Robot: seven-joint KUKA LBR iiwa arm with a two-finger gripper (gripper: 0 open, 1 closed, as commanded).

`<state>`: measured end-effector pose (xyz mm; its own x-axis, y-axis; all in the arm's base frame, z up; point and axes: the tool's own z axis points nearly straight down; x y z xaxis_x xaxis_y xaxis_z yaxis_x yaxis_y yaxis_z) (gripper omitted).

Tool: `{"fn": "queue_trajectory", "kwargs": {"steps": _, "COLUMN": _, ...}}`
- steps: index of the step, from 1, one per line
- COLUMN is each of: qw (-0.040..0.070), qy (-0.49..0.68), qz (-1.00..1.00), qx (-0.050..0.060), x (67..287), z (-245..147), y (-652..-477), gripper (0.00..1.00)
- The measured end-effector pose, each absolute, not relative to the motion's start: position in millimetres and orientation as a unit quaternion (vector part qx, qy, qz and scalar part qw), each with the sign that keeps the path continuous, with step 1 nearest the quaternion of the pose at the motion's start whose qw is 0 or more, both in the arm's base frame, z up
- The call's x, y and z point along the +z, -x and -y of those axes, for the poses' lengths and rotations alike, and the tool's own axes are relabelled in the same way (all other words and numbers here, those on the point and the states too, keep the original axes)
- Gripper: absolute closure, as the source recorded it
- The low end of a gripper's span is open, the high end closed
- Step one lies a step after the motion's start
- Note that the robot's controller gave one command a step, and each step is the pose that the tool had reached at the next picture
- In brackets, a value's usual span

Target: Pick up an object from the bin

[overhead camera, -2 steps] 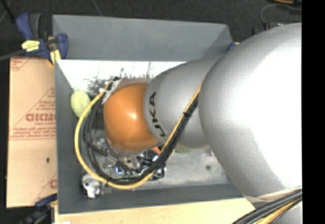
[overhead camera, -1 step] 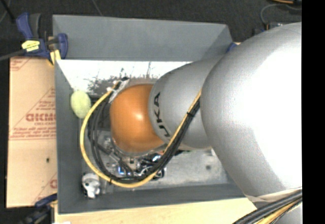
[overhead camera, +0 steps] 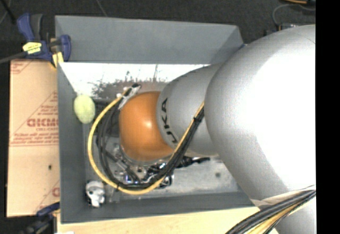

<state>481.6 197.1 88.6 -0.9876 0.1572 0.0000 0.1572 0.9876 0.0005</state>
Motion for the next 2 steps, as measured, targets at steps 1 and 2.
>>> {"fn": "queue_trajectory", "kwargs": {"steps": 1, "qw": 0.000, "qy": -0.080, "qz": -0.997, "qx": 0.000, "x": 74, "z": -191, "y": -482.5, "gripper": 0.00}}
{"fn": "queue_trajectory", "kwargs": {"steps": 2, "qw": 0.001, "qy": -0.018, "qz": -1.000, "qx": 0.001, "x": 73, "z": -167, "y": -485.3, "gripper": 0.00}}
